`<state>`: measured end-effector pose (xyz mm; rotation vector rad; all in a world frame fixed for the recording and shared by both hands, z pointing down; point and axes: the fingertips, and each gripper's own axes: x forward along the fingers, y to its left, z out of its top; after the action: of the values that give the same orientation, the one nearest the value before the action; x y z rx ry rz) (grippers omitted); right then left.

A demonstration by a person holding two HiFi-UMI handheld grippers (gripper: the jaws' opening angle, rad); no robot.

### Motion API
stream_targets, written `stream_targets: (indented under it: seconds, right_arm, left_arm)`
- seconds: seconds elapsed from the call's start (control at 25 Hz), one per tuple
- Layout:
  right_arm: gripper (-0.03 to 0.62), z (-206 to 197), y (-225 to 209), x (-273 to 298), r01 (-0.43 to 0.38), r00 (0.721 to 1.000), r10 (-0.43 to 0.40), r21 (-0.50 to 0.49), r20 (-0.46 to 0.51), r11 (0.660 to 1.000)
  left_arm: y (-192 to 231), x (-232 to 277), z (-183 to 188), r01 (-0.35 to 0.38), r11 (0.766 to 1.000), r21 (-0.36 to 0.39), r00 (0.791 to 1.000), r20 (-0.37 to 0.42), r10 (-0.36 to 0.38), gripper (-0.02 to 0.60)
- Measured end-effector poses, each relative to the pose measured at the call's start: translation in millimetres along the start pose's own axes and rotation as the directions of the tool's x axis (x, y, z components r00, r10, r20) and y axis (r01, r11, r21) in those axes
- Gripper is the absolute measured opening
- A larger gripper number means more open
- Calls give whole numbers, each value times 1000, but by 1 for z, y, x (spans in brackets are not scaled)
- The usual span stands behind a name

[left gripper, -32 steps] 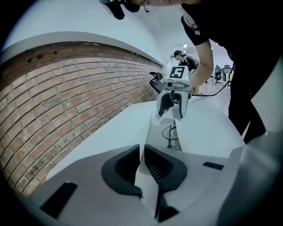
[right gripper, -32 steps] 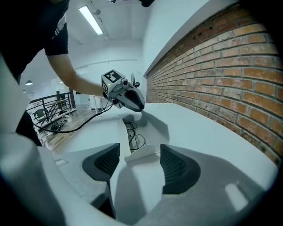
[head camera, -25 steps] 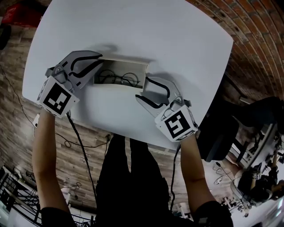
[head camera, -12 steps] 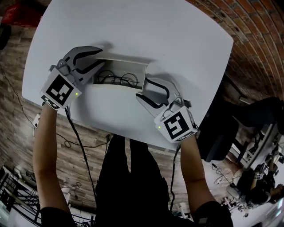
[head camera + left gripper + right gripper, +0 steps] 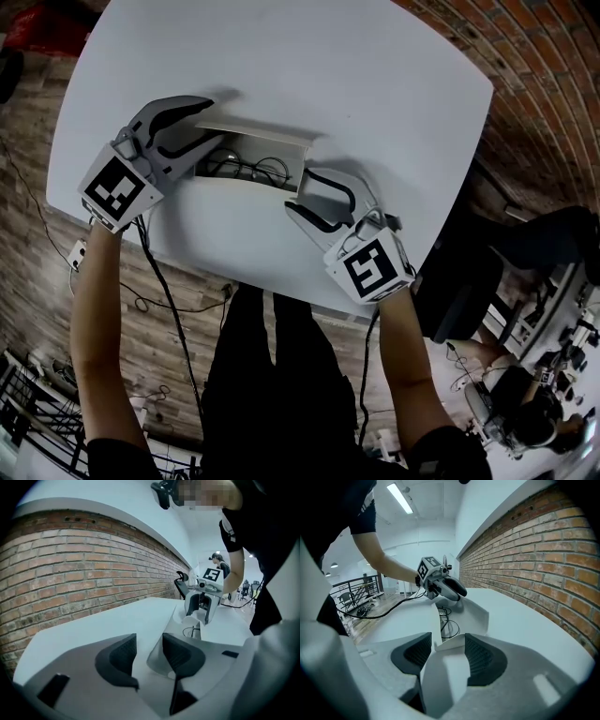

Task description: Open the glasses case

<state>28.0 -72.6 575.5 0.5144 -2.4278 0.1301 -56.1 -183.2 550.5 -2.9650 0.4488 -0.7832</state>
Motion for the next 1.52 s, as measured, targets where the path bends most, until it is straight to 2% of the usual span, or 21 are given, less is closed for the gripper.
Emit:
stream_targets:
  seconds: [0.28, 0.52, 0.72, 0.88, 1.0, 1.16, 1.28, 1.32, 1.36, 1.44, 1.52]
  right_arm:
    - [224, 5, -2, -2, 11, 1000, -11, 3, 21, 1000]
    - [224, 6, 0, 0, 13, 1000, -13, 3, 24, 1000]
    - [224, 5, 0, -2, 26, 999, -26, 3, 27, 1000]
    - [224, 6, -4, -7, 52, 998, -53, 5, 33, 999]
    - [224, 6, -5, -13, 83, 996, -83, 11, 40, 996]
    - [222, 5, 2, -21, 137, 986, -147, 123, 81, 983]
    - [219, 8, 15, -29, 128, 990, -131, 55, 58, 990]
    - [201, 11, 19, -32, 132, 989, -135, 47, 59, 990]
    - [169, 14, 24, -37, 140, 987, -144, 51, 67, 989]
    - [101, 20, 32, -46, 159, 982, -167, 80, 94, 984]
    - [60, 25, 37, -56, 190, 971, -207, 137, 119, 972]
  left_arm:
    - [4, -5, 2, -31, 1000, 0, 999, 22, 31, 166]
    - [-2, -6, 3, -10, 1000, 11, 999, 40, 10, 166]
    - [-2, -17, 9, -22, 1000, -4, 997, 76, 22, 166]
    - [-2, -26, 14, -50, 999, -21, 994, 101, 52, 166]
    - [-1, -34, 18, -94, 994, -61, 985, 136, 102, 166]
    - [-6, -50, 14, -159, 980, -124, 973, 150, 177, 166]
    - [-14, -59, 1, -215, 967, -134, 967, 111, 230, 147]
    - [-18, -62, -4, -238, 961, -143, 963, 91, 252, 110]
    - [-22, -66, -10, -264, 951, -163, 958, 71, 279, 68]
    - [-33, -73, -24, -320, 917, -240, 942, 27, 335, 44]
    - [-44, -80, -33, -360, 883, -300, 926, -2, 377, 32]
